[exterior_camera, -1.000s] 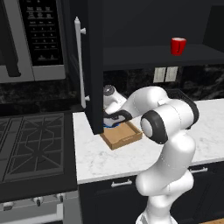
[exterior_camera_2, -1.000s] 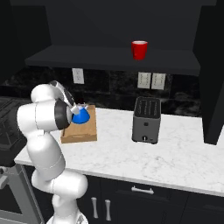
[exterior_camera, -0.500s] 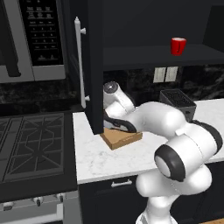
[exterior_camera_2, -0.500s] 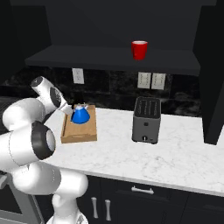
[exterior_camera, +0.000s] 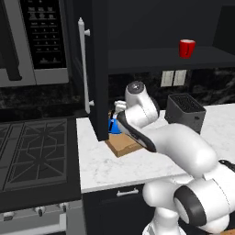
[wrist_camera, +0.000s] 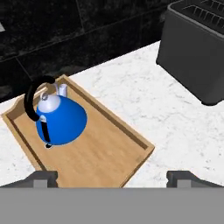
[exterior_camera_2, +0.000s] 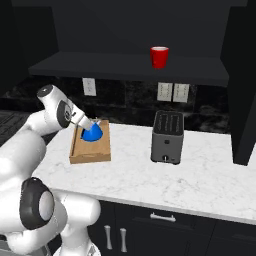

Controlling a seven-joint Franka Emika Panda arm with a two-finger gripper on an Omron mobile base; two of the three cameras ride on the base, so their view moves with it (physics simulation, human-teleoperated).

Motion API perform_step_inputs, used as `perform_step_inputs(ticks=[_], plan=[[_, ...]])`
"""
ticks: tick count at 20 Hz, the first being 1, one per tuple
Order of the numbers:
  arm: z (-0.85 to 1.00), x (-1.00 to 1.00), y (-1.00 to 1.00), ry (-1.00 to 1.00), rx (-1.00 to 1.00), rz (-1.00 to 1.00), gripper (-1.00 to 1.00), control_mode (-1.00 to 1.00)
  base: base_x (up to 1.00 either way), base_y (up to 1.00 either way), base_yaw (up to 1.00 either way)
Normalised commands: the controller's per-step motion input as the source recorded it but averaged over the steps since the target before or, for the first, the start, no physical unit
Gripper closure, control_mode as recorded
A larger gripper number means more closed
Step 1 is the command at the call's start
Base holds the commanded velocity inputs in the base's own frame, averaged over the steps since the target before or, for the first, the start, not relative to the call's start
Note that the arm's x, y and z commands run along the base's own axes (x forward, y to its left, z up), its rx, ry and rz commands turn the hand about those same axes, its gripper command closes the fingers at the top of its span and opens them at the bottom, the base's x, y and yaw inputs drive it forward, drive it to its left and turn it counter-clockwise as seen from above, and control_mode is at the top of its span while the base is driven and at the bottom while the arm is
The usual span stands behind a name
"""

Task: Pick the kettle from the counter and place it on the tray. Then pick the mug from the cabinet and place it on the tray. Then close the cabinet doors.

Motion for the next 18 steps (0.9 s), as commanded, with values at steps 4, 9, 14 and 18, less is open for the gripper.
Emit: perform_step_inputs(ticks=[4, 9, 14, 18], plan=[[0.94, -1.0, -0.8, 0.0, -0.07, 0.21, -1.0, -1.0, 0.0, 0.0, 0.0], [1.0, -0.68, -0.98, 0.15, -0.01, 0.0, -1.0, -1.0, 0.0, 0.0, 0.0], [1.0, -0.05, -0.88, 0.18, 0.0, -0.02, -1.0, -1.0, 0.0, 0.0, 0.0], [1.0, 0.16, -0.64, 0.0, 0.0, 0.0, -1.0, -1.0, 0.0, 0.0, 0.0]])
